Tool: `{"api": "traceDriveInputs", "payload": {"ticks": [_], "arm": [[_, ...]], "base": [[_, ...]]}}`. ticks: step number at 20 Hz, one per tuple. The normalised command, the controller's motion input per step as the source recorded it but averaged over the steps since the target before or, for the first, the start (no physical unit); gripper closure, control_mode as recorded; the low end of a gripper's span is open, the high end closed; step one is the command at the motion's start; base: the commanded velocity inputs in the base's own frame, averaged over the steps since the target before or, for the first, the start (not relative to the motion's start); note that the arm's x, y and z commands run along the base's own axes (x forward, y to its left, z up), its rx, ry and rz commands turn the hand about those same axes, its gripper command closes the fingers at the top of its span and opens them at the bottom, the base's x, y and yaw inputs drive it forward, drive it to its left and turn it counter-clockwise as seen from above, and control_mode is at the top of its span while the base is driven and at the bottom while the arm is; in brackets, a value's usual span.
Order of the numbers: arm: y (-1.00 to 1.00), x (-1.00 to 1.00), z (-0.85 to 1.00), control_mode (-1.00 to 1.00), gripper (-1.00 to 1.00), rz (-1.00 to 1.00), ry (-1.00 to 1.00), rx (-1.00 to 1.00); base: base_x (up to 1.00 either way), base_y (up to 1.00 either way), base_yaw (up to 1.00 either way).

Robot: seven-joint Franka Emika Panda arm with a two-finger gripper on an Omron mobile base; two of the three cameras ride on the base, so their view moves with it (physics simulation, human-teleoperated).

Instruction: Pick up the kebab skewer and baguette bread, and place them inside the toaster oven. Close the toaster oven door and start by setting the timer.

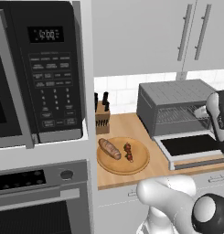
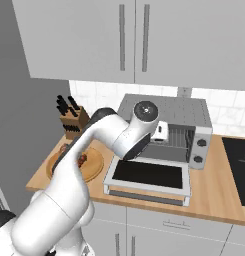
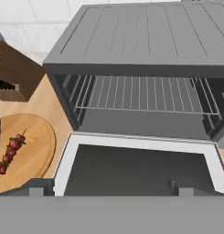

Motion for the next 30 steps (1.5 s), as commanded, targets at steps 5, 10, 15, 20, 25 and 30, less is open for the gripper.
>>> {"api": "traceDriveInputs", "payload": {"ticks": [5,10,15,20,25,30], "arm": [[-0.48,0.23,-0.5,-1.0,-1.0,0.0,-0.16,0.0],[-0.19,0.4,-0.4,-1.0,-1.0,-0.02,-0.12,0.0],[-0.18,0.47,-0.09,-1.0,-1.0,-0.02,-0.08,0.0],[-0.02,0.4,-0.09,-1.0,-1.0,-0.01,-0.05,0.0],[0.0,0.18,-0.02,-1.0,-1.0,-0.03,-0.08,0.07],[0.04,0.05,0.0,-1.0,-1.0,0.0,-0.13,0.0]], "base": [[0.0,0.0,0.0],[0.0,0.0,0.0],[0.0,0.0,0.0],[0.0,0.0,0.0],[0.0,0.0,0.0],[0.0,0.0,0.0]]}}
